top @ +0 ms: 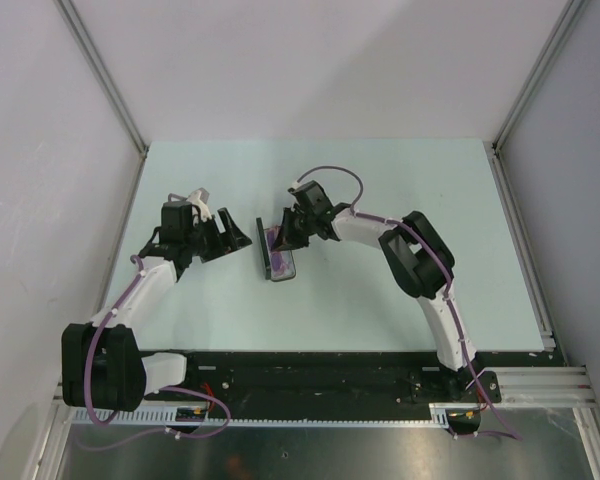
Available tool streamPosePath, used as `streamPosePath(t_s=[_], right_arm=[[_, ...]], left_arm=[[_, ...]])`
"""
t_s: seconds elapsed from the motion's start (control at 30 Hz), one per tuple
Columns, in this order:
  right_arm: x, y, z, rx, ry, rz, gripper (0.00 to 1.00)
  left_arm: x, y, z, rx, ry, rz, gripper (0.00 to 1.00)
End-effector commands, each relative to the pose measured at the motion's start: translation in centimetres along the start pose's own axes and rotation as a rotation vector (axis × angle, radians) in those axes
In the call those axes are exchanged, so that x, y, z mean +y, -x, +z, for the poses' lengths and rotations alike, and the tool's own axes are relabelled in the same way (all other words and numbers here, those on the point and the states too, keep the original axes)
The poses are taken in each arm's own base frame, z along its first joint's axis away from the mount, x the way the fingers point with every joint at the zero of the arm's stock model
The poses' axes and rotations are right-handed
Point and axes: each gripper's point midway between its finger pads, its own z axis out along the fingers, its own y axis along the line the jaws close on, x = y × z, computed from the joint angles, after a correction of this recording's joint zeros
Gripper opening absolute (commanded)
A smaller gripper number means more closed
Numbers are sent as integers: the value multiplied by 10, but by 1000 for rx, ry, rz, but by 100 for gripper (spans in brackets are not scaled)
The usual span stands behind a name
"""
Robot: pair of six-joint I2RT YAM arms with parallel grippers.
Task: Organize the sunglasses
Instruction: Adjust the sunglasses in the sunglasses case.
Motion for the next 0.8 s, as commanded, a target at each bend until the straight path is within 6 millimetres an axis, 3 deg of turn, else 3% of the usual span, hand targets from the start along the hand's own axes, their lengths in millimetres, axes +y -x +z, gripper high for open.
streamPosePath(t_s=[0.0,0.53,0.77], right_arm=[[42,16,-21,-45,176,7,0],[49,20,-31,-62,290,41,0],[30,14,-21,-40,279,70,0]], left_arm=[[-4,4,-3,-19,-18,25,81],[-2,4,-3,-18,-14,25,81],[-3,5,-3,-20,-15,25,81]])
